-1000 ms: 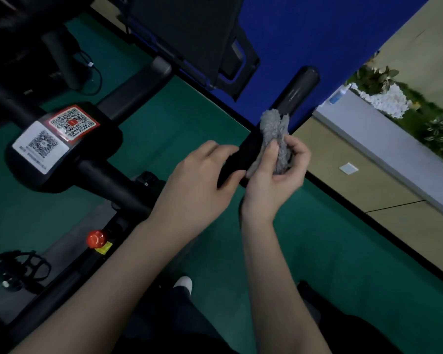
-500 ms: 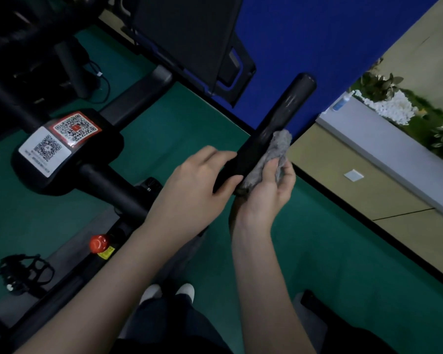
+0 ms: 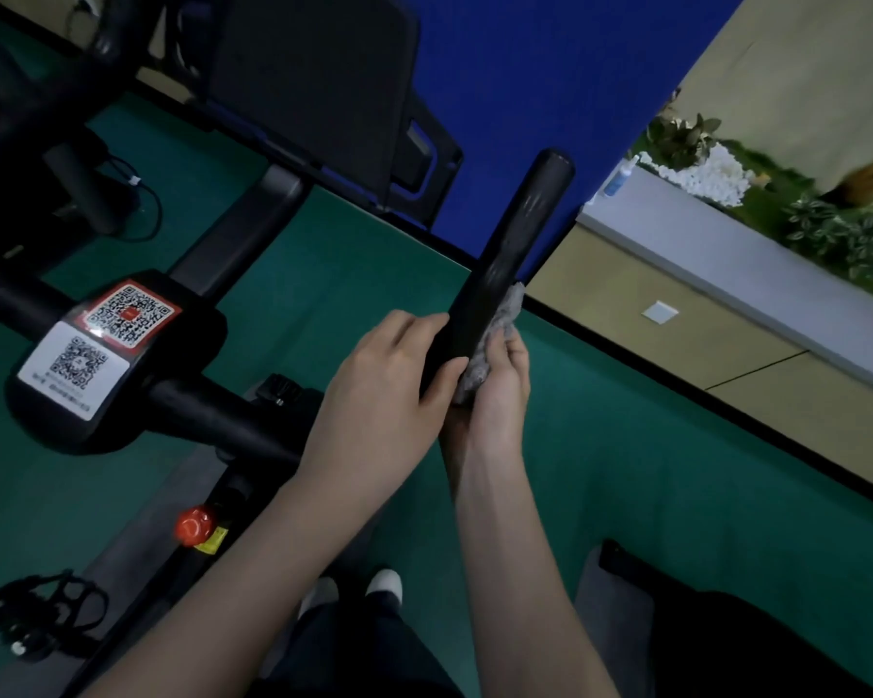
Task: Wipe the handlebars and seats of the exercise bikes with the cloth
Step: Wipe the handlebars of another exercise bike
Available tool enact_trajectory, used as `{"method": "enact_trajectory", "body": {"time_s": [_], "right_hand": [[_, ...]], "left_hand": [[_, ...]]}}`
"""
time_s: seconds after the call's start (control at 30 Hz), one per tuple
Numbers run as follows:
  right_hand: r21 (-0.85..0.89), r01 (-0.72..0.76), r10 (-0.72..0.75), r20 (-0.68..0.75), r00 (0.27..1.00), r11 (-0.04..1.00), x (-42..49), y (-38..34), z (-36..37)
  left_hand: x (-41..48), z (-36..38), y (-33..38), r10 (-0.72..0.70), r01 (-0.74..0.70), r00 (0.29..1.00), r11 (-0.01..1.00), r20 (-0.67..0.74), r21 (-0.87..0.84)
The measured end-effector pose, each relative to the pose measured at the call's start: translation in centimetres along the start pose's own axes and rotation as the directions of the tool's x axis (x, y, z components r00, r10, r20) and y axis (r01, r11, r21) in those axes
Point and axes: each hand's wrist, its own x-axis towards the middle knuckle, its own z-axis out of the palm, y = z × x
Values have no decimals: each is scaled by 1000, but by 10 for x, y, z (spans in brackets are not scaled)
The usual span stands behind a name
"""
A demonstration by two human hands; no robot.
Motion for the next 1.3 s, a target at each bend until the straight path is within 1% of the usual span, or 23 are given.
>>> {"method": "enact_trajectory", "body": {"time_s": [0.07,0.1,0.17,0.27,0.33,0.43,0.6,0.7,0.77,0.87,0.93,1.0,1.1,1.13,1.2,1.23,1.3], "right_hand": [[74,-2,0,18,1000,997,5,-4,6],[83,-5,3,24,1000,997,6,-6,9],[53,-19,17,45,999,998,6,-7,9],[-54,-20,25,90,996,998,2,0,-1],[-93,-30,41,115,992,995,-1,5,-8],[-87,-74,88,169,982,993,0,3,-10],[-57,-122,131,201,971,991,5,-7,-8],[-39,-106,111,171,979,994,3,-11,-12],[-52,-45,52,136,989,998,6,-16,-10],[-117,99,-87,104,991,988,15,-24,1],[-162,199,-186,89,978,967,17,-27,6],[-229,316,-302,93,949,921,15,-26,6],[-317,507,-479,166,862,802,5,-23,1],[-352,570,-535,201,821,742,3,-24,0],[-415,690,-637,283,717,593,7,-30,4],[-432,730,-673,311,672,529,13,-35,8],[-448,767,-713,330,619,459,26,-46,17]], "left_hand": [[1,0,-1,8,-8,1000,1000,-3,1],[1,1,-1,10,-10,1000,1000,-5,3],[0,1,-1,6,-6,1000,1000,-5,8],[0,1,-1,3,-3,1000,1000,-5,20],[0,1,-1,-2,3,1000,999,-6,32],[0,2,0,-19,20,1000,999,-21,43],[2,3,4,-54,56,997,998,-57,37],[6,3,8,-90,94,994,994,-70,56],[11,5,14,-117,123,990,990,-83,71],[24,13,22,-171,179,979,982,-108,63],[30,20,24,-206,214,971,975,-123,55],[33,24,24,-228,235,964,971,-140,40],[33,25,22,-243,247,957,969,-157,7],[33,25,21,-247,250,956,968,-159,-3],[33,25,21,-251,252,956,968,-153,-11],[33,25,21,-251,252,956,968,-150,-10],[33,25,20,-253,253,956,967,-146,-12]]}}
